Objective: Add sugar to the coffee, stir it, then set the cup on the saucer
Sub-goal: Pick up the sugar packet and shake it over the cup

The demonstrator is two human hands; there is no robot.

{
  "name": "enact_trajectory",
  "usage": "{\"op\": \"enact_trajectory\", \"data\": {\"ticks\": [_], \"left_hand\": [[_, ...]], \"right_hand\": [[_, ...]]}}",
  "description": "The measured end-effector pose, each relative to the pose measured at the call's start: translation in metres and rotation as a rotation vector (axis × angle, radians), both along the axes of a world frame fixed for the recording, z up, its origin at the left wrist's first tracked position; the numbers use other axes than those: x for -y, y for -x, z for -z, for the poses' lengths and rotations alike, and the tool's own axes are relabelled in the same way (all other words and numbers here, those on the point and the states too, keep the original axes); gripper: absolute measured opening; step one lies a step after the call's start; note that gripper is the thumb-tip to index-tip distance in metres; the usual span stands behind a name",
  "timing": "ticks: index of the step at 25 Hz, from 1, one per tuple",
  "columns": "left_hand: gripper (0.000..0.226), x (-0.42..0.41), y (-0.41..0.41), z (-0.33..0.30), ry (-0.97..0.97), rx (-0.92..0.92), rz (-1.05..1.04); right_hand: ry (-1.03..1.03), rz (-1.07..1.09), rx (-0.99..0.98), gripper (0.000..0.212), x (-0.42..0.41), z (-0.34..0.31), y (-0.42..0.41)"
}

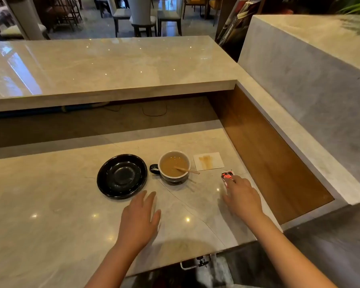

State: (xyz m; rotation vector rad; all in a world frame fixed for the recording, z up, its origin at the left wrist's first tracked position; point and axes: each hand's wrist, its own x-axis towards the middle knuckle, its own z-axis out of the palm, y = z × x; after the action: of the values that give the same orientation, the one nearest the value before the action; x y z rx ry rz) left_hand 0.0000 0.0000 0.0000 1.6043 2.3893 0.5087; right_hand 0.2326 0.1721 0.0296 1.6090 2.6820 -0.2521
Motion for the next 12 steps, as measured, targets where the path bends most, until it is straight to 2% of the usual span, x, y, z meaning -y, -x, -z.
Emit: {"op": "enact_trajectory", "data": {"ticks": [4, 8, 12], "left_hand": [[0.067, -0.007, -0.001, 0.026, 0.058, -0.018, -0.026], [0.069, -0.009, 0.001, 0.049, 0.071, -0.061, -0.039], [0.069, -0.011, -0.003, 0.052, 0.09, -0.093, -0.07]], "right_hand": [[-0.037, 0.072, -0.005, 0.04, -0.006, 0.018, 0.0], [-0.042, 0.118, 0.005, 0.039, -0.012, 0.03, -0.002], [-0.047, 0.186, -0.119, 0.032, -0.015, 0.031, -0.002]]}}
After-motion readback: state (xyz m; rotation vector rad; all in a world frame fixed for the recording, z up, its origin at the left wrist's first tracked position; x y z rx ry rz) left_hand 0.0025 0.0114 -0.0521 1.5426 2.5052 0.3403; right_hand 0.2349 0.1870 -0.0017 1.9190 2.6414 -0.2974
